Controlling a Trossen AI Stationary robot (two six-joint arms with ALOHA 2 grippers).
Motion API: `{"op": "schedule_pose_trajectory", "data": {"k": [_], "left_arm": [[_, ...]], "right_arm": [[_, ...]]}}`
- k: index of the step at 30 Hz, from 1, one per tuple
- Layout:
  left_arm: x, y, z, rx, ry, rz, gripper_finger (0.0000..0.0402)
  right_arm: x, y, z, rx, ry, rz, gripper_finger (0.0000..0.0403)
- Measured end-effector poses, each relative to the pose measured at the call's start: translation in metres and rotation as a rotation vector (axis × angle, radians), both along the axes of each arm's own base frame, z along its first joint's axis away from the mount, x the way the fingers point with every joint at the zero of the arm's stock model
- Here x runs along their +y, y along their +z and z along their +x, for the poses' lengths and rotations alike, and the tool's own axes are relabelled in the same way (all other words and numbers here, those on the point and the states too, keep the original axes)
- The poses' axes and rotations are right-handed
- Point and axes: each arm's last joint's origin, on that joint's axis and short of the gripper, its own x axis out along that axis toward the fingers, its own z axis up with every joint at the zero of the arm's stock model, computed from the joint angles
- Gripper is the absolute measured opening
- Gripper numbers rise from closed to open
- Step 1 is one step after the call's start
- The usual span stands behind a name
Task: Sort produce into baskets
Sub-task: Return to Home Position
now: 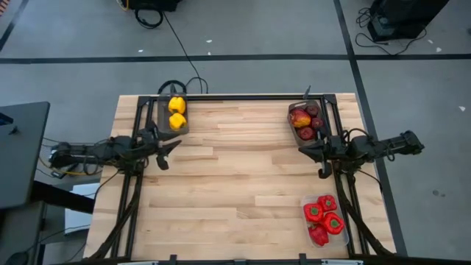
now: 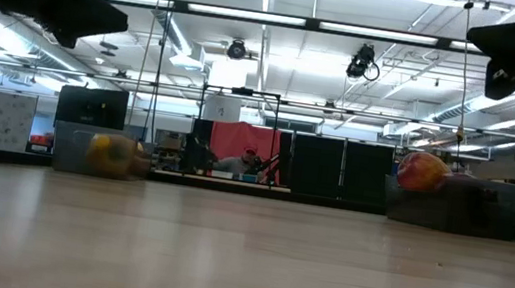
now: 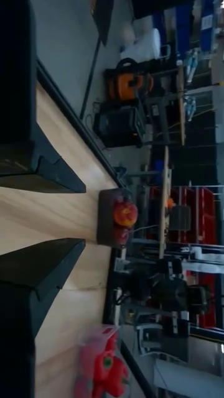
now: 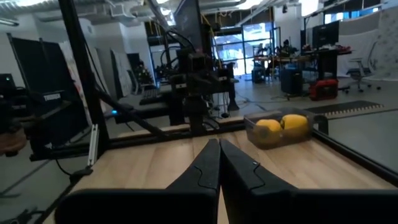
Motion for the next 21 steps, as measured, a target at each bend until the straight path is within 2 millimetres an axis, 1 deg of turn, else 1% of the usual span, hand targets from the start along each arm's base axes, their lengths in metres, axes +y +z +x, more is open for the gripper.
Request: {"op": "schedule_pose_trajectory", "data": {"k": [6, 10, 12, 16, 21], "left_arm": [[0.001, -0.004, -0.012, -0.008, -0.004, -0.027, 0.0131], [0.000, -0.006, -0.012, 0.004, -0.026, -0.042, 0.0131], [0.000, -0.010, -0.011, 0.004, -0.027, -0.067, 0.0131], [-0.001, -0.020, -0.007, 0.015, -0.035, -0.076, 0.0131], [-0.001, -0.026, -0.004, -0.007, -0.036, -0.075, 0.0131]], "right_arm": [[-0.001, -0.001, -0.006, -0.008, -0.001, 0.016, 0.0016], [-0.002, -0.001, -0.008, -0.032, -0.015, 0.025, 0.0016], [-0.003, -0.007, -0.005, -0.048, -0.047, 0.043, 0.0016], [-0.002, -0.025, 0.000, -0.054, -0.048, 0.059, 0.0016], [-0.001, -0.033, 0.002, -0.039, -0.036, 0.067, 0.0016]]}}
